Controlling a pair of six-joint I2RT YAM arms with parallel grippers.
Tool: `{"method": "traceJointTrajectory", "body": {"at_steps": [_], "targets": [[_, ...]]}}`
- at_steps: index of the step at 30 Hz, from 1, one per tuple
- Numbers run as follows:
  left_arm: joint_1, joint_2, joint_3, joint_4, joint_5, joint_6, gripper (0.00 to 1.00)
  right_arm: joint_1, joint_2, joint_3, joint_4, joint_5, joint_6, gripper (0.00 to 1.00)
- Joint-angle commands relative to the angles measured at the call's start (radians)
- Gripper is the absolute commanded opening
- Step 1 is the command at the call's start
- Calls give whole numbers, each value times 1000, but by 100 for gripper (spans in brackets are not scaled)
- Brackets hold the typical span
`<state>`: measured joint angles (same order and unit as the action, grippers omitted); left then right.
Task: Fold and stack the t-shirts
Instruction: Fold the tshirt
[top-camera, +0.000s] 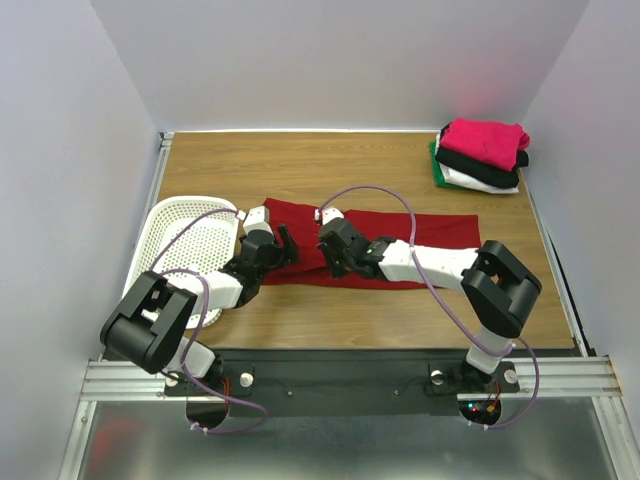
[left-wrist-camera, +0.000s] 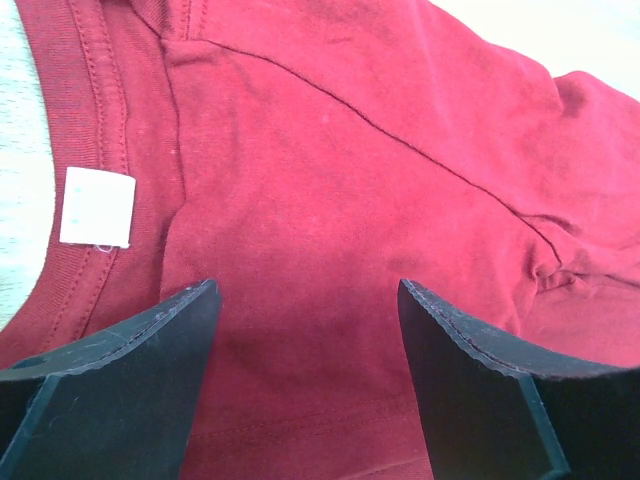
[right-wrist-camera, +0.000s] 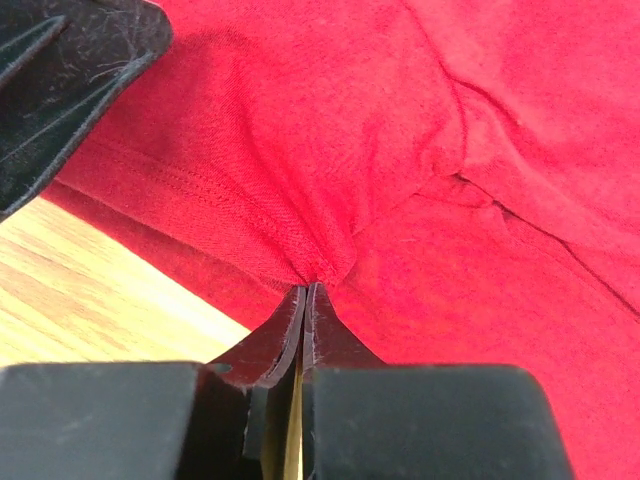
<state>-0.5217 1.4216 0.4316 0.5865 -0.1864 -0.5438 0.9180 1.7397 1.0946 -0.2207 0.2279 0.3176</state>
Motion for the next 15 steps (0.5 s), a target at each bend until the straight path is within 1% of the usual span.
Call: {"method": "traceJointTrajectory", "body": {"at_steps": [1,2,3,4,5,8,9,11,12,15], "targets": [[-4,-32,-16,-13,-38,21,84,10,-54,-7,-11,42,5,4],[-4,-29,-16,-16,-41,21,84,10,-54,-7,-14,41,5,6],[-4,-27,-14,-19,-44,21,84,10,-57,-7,-16,44,5,16],[-4,-26,-14,-19,-45,22,84,10,-58,-9,-20,53,5,21],[-4,-26,-11,-20,-45,22,84,10,-62,-10,-23,57,5,30],[-4,-23,-7,-27,-48,24,84,10,-86,-15,-29,76,6,43],[-4,-26,-5,-30,-50,24,84,10,-95,-16,-29,80,6,49],[-4,-27,2,-39,-53,25,84,10,-126,-21,-32,106,6,54],[-4,-32,6,-46,-54,25,84,10,-137,-25,-32,122,5,59],[-4,-49,24,-62,-54,27,84,7,-170,-29,-32,188,2,65]]}}
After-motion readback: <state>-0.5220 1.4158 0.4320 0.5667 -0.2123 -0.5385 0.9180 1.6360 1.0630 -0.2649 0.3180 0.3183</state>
